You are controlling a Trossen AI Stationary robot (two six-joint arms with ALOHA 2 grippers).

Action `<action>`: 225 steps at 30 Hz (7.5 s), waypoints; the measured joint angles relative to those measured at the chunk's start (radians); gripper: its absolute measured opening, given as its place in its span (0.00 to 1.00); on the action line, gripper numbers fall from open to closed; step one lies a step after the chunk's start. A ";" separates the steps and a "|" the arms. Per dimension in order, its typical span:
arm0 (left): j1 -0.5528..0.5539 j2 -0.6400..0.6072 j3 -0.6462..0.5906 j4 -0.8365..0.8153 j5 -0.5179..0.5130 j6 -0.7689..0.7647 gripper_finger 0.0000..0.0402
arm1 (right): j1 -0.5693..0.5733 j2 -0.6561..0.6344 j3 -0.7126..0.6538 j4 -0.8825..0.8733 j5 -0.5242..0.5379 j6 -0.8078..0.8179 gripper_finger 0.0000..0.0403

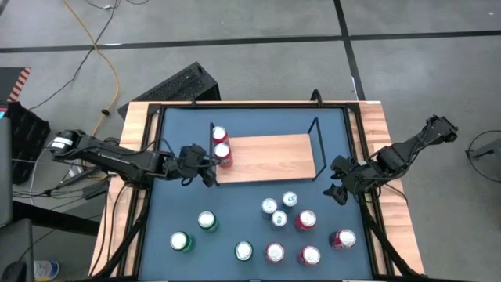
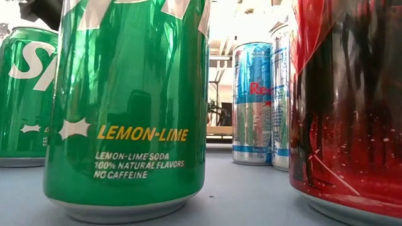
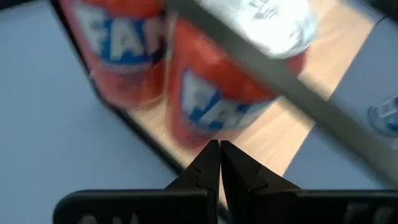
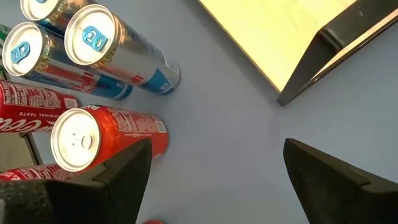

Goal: Place canned beverage on shelf
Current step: Adjust the orange soda cans on the shelf

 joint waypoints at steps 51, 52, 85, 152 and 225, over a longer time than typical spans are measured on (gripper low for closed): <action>0.291 -0.135 -0.001 0.044 -0.100 0.395 0.00 | -0.249 0.197 -0.001 0.547 0.032 -0.406 0.86; 0.306 -0.136 -0.001 0.059 -0.088 0.406 0.00 | -0.249 0.197 -0.001 0.547 0.032 -0.405 0.86; 0.442 -0.364 -0.306 0.372 0.305 0.159 0.00 | -0.407 0.353 0.001 1.103 0.043 -0.746 0.86; 0.386 -0.440 -0.306 0.244 0.254 0.121 0.00 | -0.527 0.970 0.593 0.872 0.139 -1.006 0.86; 0.384 -0.439 -0.305 0.217 0.251 0.123 0.00 | -0.583 1.014 0.595 0.831 0.138 -1.081 0.39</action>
